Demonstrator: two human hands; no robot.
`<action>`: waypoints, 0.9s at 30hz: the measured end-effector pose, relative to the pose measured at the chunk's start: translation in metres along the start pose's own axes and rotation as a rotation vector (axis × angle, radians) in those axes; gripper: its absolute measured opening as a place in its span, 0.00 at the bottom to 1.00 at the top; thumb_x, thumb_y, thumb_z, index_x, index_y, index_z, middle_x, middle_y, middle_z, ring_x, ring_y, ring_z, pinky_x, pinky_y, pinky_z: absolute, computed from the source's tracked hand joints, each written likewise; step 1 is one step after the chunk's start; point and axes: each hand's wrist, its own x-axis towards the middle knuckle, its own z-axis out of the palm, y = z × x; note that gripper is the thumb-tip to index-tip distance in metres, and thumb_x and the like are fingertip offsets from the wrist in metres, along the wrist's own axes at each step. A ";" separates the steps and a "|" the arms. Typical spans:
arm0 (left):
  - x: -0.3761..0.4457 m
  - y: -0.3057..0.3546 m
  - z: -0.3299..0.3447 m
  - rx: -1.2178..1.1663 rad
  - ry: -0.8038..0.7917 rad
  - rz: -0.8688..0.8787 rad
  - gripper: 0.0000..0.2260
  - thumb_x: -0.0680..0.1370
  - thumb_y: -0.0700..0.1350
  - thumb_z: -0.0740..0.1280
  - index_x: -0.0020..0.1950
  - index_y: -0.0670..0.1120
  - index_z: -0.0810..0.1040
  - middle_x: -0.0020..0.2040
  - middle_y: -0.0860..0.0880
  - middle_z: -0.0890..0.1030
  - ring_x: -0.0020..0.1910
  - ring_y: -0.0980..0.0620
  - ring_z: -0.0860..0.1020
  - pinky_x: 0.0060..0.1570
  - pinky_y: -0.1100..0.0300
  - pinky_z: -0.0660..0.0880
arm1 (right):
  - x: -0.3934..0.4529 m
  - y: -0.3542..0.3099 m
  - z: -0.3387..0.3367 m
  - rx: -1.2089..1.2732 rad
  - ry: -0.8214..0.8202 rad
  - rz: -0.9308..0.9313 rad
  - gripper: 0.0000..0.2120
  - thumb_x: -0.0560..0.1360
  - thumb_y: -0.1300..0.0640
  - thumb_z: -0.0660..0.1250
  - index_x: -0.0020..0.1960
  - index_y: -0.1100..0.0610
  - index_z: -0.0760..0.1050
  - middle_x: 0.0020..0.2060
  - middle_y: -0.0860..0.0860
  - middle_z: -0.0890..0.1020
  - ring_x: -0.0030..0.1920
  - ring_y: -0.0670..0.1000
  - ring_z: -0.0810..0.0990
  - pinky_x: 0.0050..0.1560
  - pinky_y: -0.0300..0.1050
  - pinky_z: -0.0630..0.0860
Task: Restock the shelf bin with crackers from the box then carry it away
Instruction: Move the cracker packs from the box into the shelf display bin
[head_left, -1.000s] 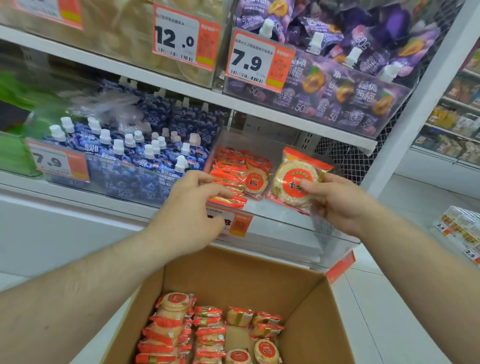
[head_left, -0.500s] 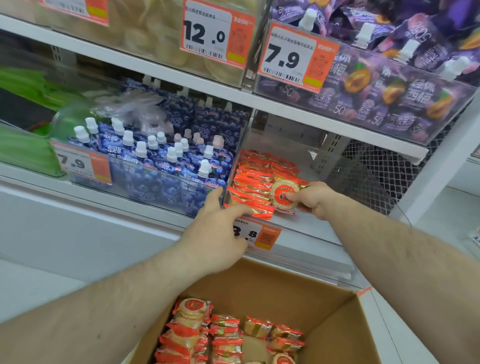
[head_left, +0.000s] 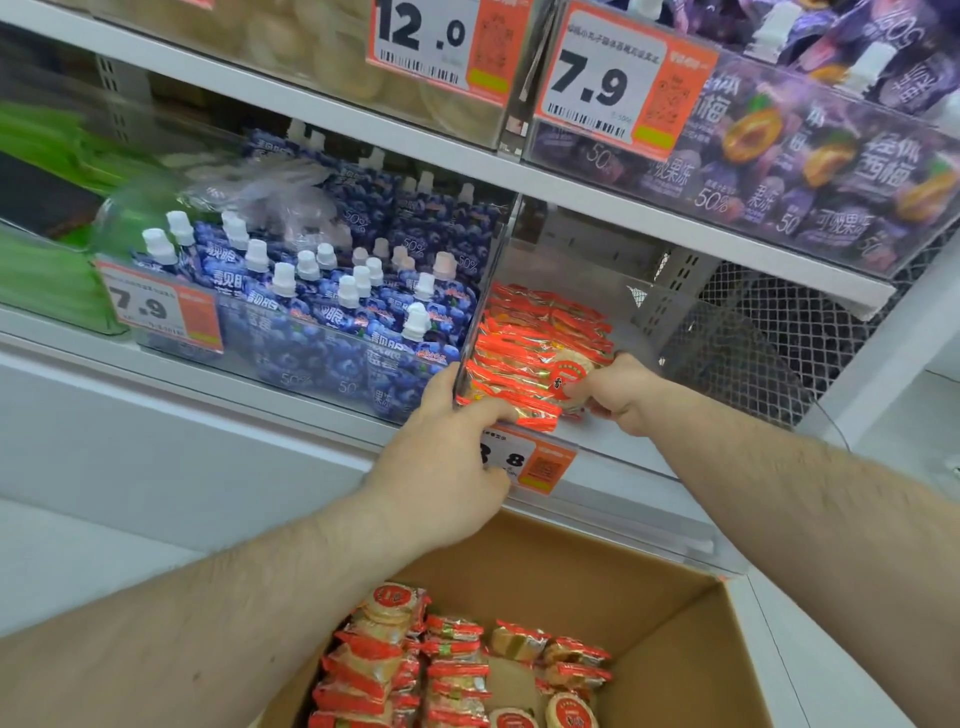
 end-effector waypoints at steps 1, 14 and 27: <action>0.000 0.000 0.000 -0.005 -0.003 0.002 0.22 0.71 0.43 0.68 0.62 0.61 0.73 0.74 0.52 0.57 0.66 0.49 0.70 0.63 0.54 0.72 | -0.003 -0.002 -0.001 0.006 -0.015 0.001 0.20 0.67 0.68 0.76 0.52 0.59 0.70 0.47 0.57 0.80 0.43 0.53 0.79 0.42 0.46 0.76; -0.012 0.009 0.007 0.164 0.213 0.466 0.15 0.67 0.41 0.66 0.54 0.49 0.77 0.50 0.53 0.70 0.47 0.52 0.72 0.48 0.54 0.72 | -0.064 -0.005 -0.034 -0.139 0.070 -0.074 0.32 0.69 0.59 0.76 0.67 0.59 0.64 0.53 0.56 0.77 0.50 0.54 0.77 0.47 0.49 0.75; -0.031 -0.023 0.050 0.551 -0.841 0.107 0.18 0.74 0.46 0.63 0.64 0.53 0.74 0.60 0.51 0.76 0.58 0.50 0.75 0.58 0.52 0.75 | -0.152 0.121 0.043 -0.427 0.193 -1.235 0.01 0.66 0.63 0.65 0.37 0.60 0.75 0.32 0.51 0.76 0.34 0.51 0.73 0.36 0.42 0.69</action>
